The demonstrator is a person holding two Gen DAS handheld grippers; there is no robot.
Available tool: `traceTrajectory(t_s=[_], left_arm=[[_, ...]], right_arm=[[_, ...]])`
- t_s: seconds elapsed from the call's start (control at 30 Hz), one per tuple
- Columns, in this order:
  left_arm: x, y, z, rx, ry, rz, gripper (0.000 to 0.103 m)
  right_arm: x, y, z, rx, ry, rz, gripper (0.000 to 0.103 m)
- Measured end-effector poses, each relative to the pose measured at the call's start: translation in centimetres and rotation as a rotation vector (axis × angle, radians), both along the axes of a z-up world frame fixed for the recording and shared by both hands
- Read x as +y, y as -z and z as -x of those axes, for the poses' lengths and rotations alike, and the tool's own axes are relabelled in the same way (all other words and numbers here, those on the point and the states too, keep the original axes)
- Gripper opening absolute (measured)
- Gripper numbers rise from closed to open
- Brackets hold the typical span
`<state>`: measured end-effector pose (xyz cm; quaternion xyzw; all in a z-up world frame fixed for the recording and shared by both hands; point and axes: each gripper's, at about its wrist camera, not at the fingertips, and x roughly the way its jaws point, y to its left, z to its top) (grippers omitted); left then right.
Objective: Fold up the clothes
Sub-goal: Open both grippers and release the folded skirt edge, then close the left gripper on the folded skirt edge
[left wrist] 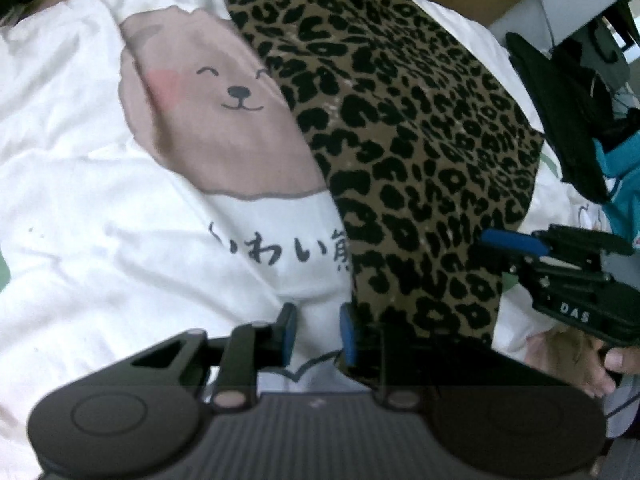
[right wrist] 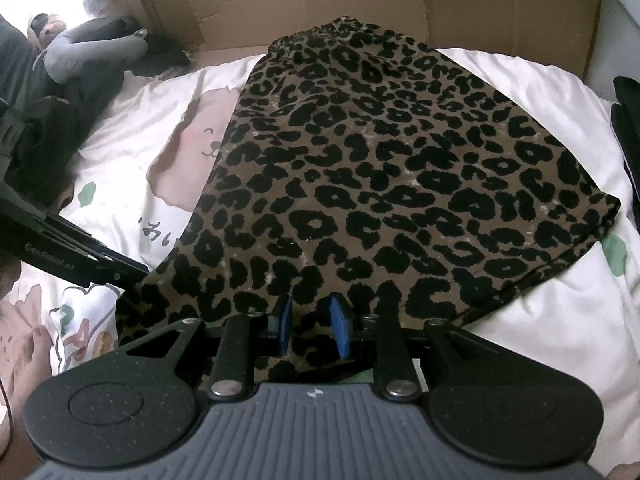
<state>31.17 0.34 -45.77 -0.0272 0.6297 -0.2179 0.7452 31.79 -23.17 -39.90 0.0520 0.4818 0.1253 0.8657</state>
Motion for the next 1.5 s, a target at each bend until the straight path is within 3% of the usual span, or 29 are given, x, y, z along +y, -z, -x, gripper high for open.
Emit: traceTrajectory(t_s=[0.7, 0.83, 0.93, 1.03, 1.27, 1.5], left_arm=[[1.6, -0.5, 0.4, 0.022, -0.118, 0.124, 0.023], [3.1, -0.8, 0.5, 0.040, -0.183, 0.201, 0.023], [3.3, -0.6, 0.6, 0.052, -0.196, 0.237, 0.030], [2.8, -0.2, 0.6, 0.066, -0.196, 0.239, 0.030], [2.5, 1.7, 1.0, 0.139, -0.261, 0.291, 0.031], [3.7, 3.0, 2.0, 0.250, -0.346, 0.409, 0.031]], right_arm=[[0.2, 0.5, 0.4, 0.027, -0.057, 0.021, 0.028], [0.3, 0.6, 0.4, 0.024, -0.057, 0.026, 0.029], [0.2, 0.6, 0.3, 0.030, -0.055, 0.023, 0.029], [0.1, 0.6, 0.2, 0.036, -0.048, 0.016, 0.029], [0.2, 0.6, 0.4, 0.035, -0.047, 0.018, 0.029], [0.0, 0.7, 0.4, 0.041, -0.038, 0.001, 0.029]])
